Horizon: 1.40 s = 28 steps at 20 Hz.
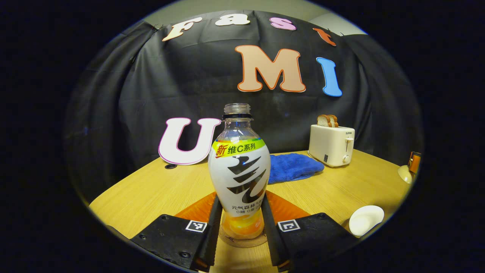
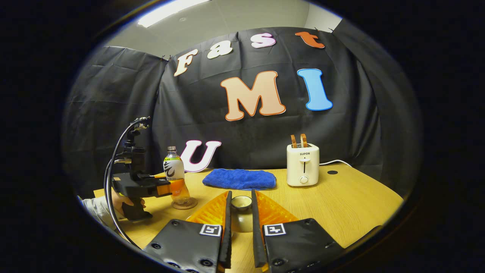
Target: Open the teacup lid with one hand, grasp the water bottle and pour water into the teacup with the other hand; after pouring, place the water bottle on the coaster and then close the teacup lid.
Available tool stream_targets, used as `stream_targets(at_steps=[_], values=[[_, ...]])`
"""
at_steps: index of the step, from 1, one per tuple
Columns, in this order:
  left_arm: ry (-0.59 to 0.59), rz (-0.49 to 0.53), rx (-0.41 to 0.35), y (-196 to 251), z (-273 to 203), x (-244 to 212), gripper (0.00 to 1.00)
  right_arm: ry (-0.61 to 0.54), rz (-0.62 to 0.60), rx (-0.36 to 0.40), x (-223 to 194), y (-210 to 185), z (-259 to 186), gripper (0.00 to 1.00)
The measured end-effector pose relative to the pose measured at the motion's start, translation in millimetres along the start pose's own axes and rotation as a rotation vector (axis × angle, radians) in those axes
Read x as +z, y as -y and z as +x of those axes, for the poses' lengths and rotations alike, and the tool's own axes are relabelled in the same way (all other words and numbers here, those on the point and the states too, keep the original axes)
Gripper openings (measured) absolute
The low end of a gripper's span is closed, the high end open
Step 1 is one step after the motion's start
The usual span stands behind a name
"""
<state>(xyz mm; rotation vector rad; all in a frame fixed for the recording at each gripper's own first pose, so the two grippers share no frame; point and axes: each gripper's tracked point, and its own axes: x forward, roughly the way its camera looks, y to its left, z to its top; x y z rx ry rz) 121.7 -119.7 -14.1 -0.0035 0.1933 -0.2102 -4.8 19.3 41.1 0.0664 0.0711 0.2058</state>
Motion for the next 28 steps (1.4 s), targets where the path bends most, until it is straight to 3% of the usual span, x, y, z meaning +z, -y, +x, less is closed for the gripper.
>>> stream_targets(at_steps=[4, 9, 15, 22, 28], values=[[0.000, -0.011, -0.005, 5, 5, -3, 0.54, -0.006, -0.004, 0.000, -2, -1, 1, 0.27], [0.005, -0.001, -0.012, 7, 2, -7, 0.64, -0.010, -0.007, 0.005, -4, -3, 2, 0.27], [-0.013, 0.026, -0.010, 10, 0, -16, 0.69, -0.017, -0.012, 0.014, -7, -9, 2, 0.26], [-0.005, 0.052, 0.032, 1, -18, -18, 0.95, -0.024, 0.008, 0.046, -12, -20, 5, 0.26], [0.055, 0.070, 0.066, -16, -51, -11, 0.96, -0.030, 0.023, 0.096, -21, -48, 9, 0.27]])
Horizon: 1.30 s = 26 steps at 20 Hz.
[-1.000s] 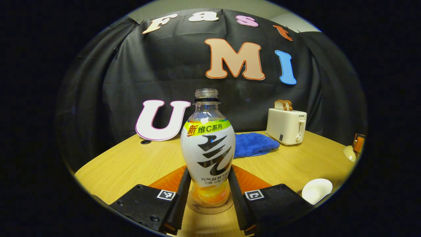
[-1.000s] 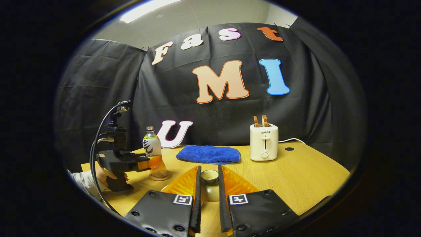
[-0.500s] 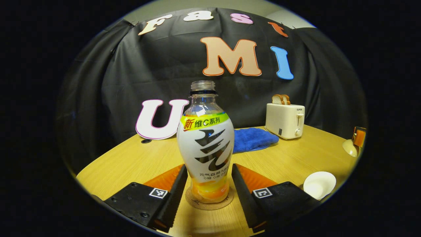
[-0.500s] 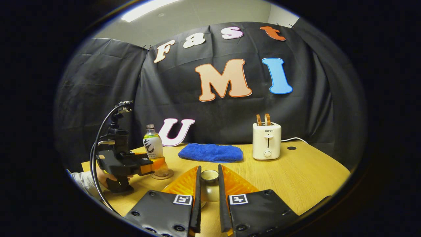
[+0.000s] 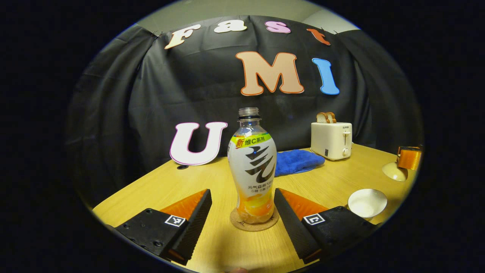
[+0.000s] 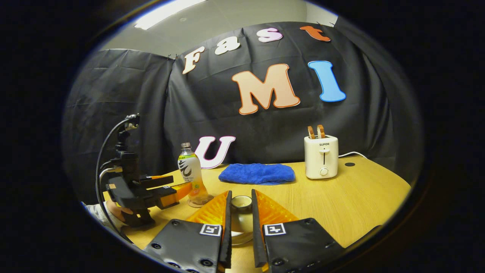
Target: Open the teacup lid with one hand, grasp the water bottle and pour water into the teacup with the other hand; after pouring, place the water bottle on the coaster and then close the teacup lid.
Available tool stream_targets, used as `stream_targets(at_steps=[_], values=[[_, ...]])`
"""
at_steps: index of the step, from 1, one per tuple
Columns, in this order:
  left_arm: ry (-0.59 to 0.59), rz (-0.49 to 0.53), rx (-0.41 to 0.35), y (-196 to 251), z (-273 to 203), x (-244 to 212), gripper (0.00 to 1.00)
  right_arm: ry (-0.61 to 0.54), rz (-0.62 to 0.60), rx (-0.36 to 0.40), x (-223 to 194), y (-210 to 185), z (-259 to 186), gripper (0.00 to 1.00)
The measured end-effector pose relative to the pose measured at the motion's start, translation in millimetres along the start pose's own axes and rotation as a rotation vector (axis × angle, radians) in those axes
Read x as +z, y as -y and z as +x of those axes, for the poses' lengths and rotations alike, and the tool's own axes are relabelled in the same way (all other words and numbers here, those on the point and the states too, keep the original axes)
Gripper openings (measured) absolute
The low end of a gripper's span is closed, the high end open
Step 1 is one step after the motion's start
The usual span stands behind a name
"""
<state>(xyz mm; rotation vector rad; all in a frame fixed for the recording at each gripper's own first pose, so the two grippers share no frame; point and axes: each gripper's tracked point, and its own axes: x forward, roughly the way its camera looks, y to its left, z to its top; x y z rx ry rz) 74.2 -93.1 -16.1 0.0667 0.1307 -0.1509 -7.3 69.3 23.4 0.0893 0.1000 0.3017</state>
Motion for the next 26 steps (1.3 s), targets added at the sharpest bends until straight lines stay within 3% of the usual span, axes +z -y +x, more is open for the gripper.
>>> stream_targets(at_steps=[12, 22, 26], values=[[0.073, 0.028, 0.048, -30, -54, 11, 0.96, -0.060, -0.015, 0.016, -39, -26, 22, 0.26], [0.102, -0.010, 0.015, -18, -72, 12, 0.96, -0.088, -0.050, -0.028, -56, -24, 32, 0.26], [0.087, -0.031, 0.002, -12, -72, 5, 0.96, -0.081, -0.064, -0.036, -56, -24, 30, 0.31]])
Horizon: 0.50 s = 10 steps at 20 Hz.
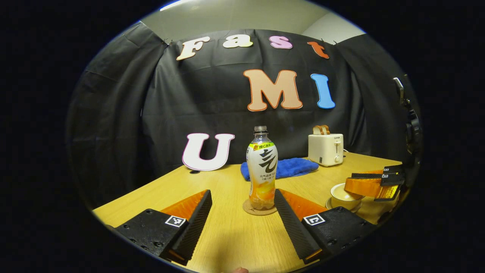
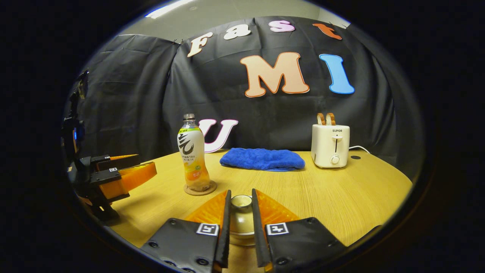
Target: Open the teacup lid with one hand, grasp the water bottle and pour water into the teacup with the other hand; after pouring, place the water bottle on the coaster and then close the teacup lid.
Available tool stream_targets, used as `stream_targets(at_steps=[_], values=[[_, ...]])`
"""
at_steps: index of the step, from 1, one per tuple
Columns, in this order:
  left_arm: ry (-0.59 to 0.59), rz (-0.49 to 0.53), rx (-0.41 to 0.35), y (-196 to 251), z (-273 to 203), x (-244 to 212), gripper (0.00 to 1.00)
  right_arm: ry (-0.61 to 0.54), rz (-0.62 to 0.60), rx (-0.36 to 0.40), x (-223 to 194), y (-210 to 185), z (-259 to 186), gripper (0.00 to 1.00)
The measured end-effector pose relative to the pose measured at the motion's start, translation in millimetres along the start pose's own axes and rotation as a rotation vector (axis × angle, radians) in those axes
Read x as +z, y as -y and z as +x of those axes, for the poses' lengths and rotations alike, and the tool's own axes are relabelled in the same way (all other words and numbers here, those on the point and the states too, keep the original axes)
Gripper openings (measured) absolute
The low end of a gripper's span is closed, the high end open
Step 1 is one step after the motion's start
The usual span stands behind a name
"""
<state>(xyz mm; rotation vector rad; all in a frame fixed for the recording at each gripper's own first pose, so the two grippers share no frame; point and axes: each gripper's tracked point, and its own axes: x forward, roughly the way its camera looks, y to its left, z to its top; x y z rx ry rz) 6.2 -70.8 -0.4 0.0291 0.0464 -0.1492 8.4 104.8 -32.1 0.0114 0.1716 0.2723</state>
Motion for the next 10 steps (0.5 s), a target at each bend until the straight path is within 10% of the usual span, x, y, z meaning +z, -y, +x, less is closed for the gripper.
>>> stream_targets(at_steps=[5, 10], values=[[0.005, 0.003, -0.009, 5, -2, 1, 0.96, -0.006, 0.017, 0.012, -1, -1, -3, 0.35], [0.018, 0.001, -0.017, 8, -8, 5, 0.96, 0.027, 0.008, -0.013, 6, 6, -13, 1.00]])
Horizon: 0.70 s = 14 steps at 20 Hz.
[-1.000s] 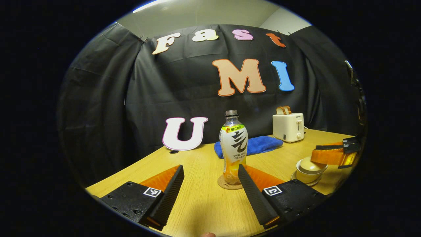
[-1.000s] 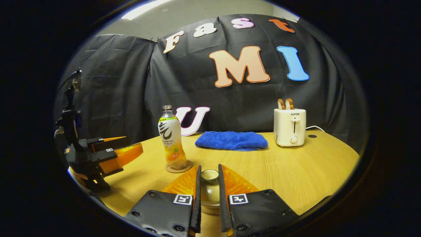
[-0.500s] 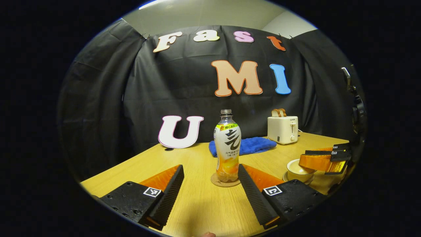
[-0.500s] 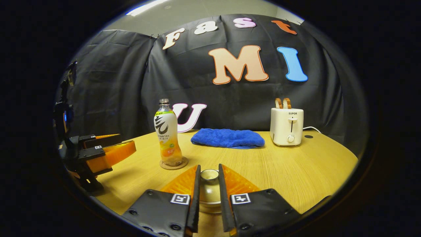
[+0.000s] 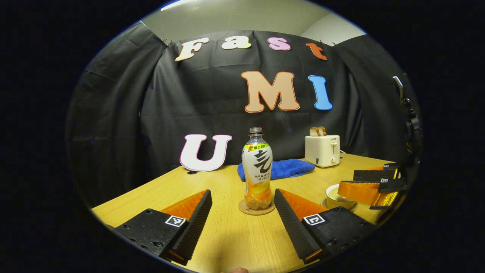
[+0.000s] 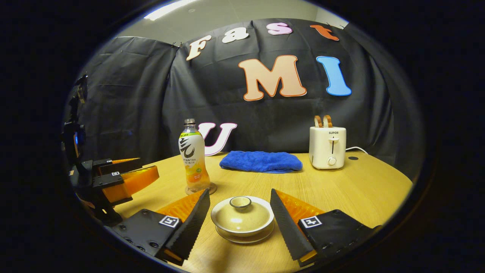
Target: Open the teacup lid with one hand, grasp the water bottle and pour water into the teacup with the other hand; after pouring, place the water bottle on the coaster and then close the teacup lid.
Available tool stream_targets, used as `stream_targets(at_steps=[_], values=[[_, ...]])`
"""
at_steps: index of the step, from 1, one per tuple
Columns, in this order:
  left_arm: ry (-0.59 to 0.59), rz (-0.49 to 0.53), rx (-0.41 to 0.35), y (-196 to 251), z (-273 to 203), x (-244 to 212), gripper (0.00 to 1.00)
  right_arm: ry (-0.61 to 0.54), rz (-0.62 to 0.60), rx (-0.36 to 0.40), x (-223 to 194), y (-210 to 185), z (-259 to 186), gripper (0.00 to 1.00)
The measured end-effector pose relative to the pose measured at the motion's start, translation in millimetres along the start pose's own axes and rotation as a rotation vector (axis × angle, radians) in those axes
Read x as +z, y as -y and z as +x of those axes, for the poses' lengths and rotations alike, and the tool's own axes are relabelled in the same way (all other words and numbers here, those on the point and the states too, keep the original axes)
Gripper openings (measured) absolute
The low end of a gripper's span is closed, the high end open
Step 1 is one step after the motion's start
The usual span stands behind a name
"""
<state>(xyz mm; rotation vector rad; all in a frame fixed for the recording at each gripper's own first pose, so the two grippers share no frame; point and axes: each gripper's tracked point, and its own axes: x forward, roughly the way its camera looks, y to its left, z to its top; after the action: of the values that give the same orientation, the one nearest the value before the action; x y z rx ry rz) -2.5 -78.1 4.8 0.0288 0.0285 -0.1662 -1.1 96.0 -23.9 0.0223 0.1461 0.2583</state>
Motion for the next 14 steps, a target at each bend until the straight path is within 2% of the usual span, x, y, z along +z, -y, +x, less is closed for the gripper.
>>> stream_targets(at_steps=[2, 3, 7, 13, 14], values=[[0.003, 0.001, -0.006, 2, -4, 0, 0.96, 0.011, -0.002, -0.011, 1, 5, -6, 1.00], [0.005, 0.005, -0.005, 3, -6, 0, 0.96, 0.024, -0.002, -0.018, 3, 7, -9, 0.96], [-0.004, 0.026, -0.014, 6, -15, -7, 0.96, 0.068, 0.007, -0.048, 9, 20, -24, 1.00], [-0.003, 0.022, 0.007, -1, -28, -10, 0.96, 0.088, 0.008, -0.089, 11, 36, -46, 0.96], [-0.001, 0.022, 0.008, -1, -30, -10, 0.96, 0.092, 0.006, -0.102, 12, 39, -50, 0.99]])
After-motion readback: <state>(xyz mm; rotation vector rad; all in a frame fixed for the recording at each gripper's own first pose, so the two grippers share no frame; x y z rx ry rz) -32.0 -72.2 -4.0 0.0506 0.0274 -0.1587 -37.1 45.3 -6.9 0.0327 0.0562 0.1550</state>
